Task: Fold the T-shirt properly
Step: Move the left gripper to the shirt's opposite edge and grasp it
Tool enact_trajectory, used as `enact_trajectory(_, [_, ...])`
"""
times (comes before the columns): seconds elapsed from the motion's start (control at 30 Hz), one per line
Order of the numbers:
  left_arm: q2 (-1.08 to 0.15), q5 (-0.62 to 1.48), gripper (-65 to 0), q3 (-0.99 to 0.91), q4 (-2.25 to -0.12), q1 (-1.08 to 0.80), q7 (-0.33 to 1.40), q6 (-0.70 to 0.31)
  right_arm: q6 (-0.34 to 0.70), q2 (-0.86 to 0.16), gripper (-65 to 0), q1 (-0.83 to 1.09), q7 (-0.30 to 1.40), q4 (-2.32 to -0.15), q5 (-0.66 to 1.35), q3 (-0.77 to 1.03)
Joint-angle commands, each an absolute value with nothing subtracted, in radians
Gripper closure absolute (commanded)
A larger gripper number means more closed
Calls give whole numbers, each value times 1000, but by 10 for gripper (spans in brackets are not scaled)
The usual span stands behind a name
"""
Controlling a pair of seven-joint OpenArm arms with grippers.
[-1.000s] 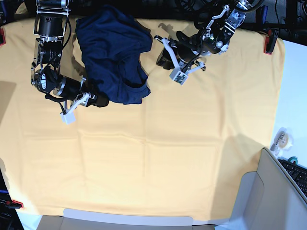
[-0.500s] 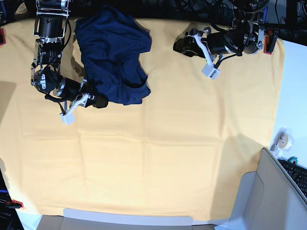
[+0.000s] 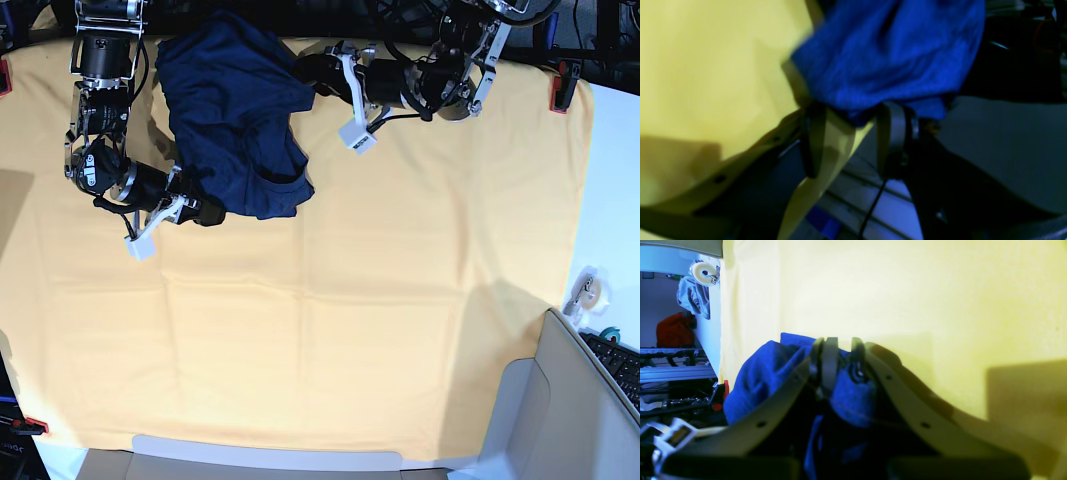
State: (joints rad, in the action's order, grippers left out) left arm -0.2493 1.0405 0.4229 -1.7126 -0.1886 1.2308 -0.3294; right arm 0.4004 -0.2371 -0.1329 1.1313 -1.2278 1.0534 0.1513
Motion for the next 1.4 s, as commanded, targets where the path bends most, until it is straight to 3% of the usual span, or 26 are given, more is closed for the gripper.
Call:
enact_trajectory(0.0, [-251,1059,-252,437,-1725,-177,1244,-323,381,-237,0,-128,1153,-1219,1046,148])
enact_trajectory(1.07, [-237,1064,-279,707,-1535,48,1307,-329,381,-217,0,-130,1153,-1219,1046,154])
enact_trajectory(1.17, [-236,1059,-210,707,-1532,48,1305,-329,381,-217,0,-131,1153,-1219,1047,156])
enact_trajectory(1.27, [-236,1058,-23,705,-1495,44,1300,-329,381,-217,0,-131,1152,-1219,1047,156])
enact_trajectory(1.3, [-236,1059,0,707,-1486,42,1291,-329,381,-217,0,-131,1152,-1219,1050,156])
enact_trajectory(1.37, [-239,1063,-13,708,-1488,39,1274,-329,381,-217,0,-131,1152,-1221,1050,157])
